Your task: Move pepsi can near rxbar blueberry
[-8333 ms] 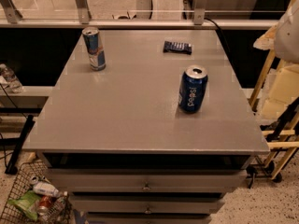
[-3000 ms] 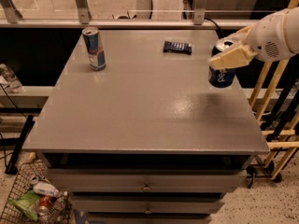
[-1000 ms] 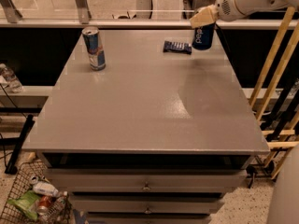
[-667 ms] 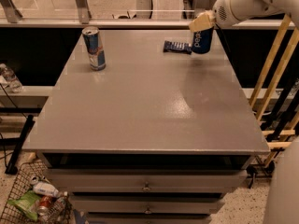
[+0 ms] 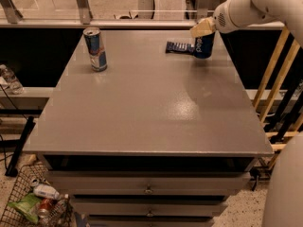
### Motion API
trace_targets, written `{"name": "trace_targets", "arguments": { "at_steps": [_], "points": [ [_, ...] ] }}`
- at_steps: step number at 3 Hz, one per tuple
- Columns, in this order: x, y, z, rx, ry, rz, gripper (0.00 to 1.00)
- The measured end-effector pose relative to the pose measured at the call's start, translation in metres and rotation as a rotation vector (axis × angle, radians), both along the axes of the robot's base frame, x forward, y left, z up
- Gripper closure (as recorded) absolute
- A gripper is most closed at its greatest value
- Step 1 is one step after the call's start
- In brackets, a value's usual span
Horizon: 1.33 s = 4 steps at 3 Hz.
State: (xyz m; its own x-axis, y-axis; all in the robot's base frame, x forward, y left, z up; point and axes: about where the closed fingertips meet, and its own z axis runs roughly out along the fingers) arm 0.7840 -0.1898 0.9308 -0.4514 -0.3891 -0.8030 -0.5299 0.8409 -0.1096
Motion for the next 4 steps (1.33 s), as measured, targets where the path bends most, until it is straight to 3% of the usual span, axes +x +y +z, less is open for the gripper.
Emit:
{"name": "trace_targets", "arguments": {
  "at_steps": [4],
  "points": [
    [0.010,0.010,-0.021,0.041,-0.035,-0.012,1.00]
  ]
}}
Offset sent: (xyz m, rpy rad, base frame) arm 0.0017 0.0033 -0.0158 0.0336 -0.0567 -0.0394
